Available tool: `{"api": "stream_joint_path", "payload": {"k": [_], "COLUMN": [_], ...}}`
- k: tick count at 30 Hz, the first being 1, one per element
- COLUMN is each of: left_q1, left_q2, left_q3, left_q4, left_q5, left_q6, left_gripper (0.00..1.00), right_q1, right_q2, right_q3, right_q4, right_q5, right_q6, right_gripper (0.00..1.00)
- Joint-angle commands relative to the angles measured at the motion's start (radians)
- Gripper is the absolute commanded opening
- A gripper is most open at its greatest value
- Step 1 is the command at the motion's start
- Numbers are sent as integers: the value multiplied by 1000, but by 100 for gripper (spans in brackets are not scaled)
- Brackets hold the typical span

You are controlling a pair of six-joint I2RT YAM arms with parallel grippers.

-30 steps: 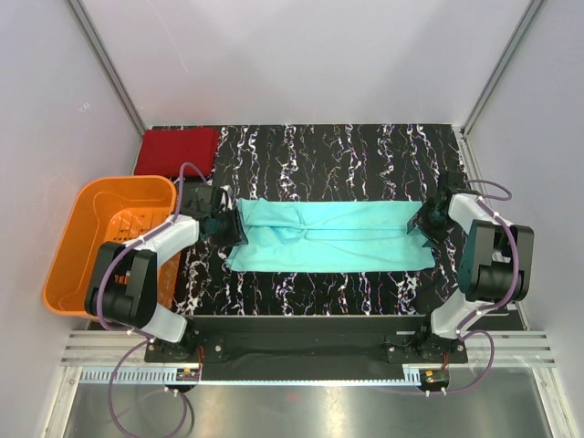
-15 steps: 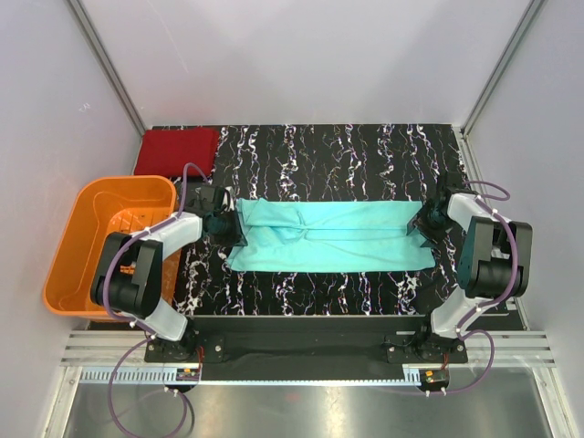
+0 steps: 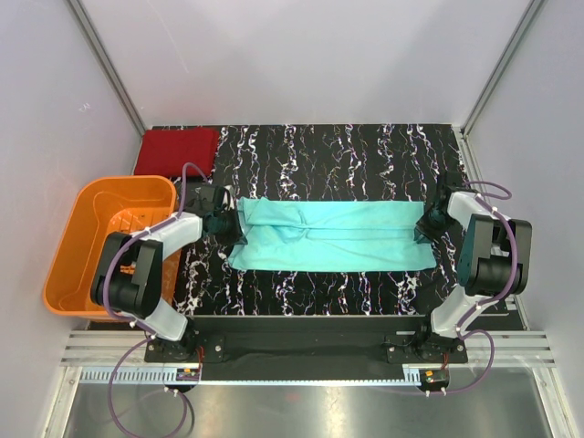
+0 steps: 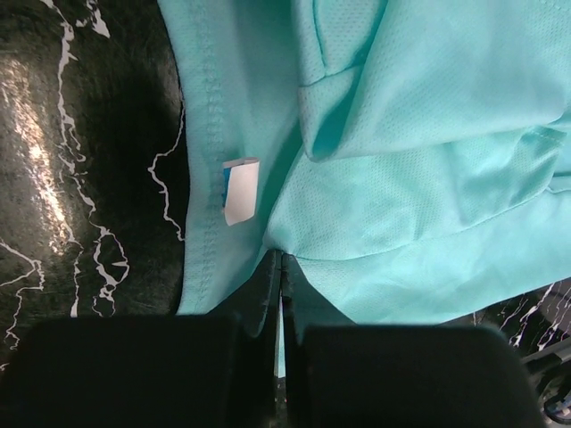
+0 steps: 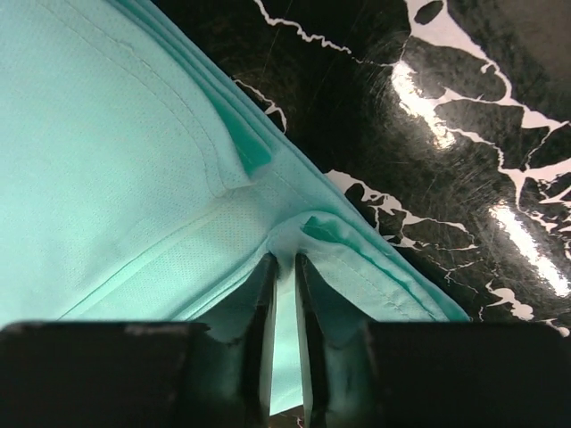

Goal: Fold and stack the t-shirts
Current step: Fold the tshirt

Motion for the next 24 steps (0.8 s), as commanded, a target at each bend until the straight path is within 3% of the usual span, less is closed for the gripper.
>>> {"api": "stream_joint_path", "payload": {"k": [1, 2, 6, 15, 17, 20, 24], "left_q1": [5, 5, 5, 5, 5, 5, 4], "left_q2": [-63, -80, -98, -38, 12, 51, -29], "left_q3": [3, -1, -4, 8, 23, 34, 33], "left_q4": [59, 54, 54, 88, 84, 84, 51], "left_q5": [-40, -52, -87, -90, -81, -49, -130], "left_q6": [-23, -23, -22, -37, -37, -48, -34], "left_gripper": [0, 0, 0, 0, 1, 18, 29], "right_q1": [-9, -11, -24, -31, -31, -31, -31], "right_q2": [-11, -13, -18, 1, 19, 25, -25], "right_q3": [41, 41, 35, 41, 47, 57, 58], "right_q4": [-23, -27, -32, -15, -17, -18, -29], "right_q5": [58, 66, 89, 83, 77, 60, 67], "right_q6": [0, -2, -13, 1, -3, -22, -45], "right_gripper": [19, 13, 8, 9, 12, 24, 39]}}
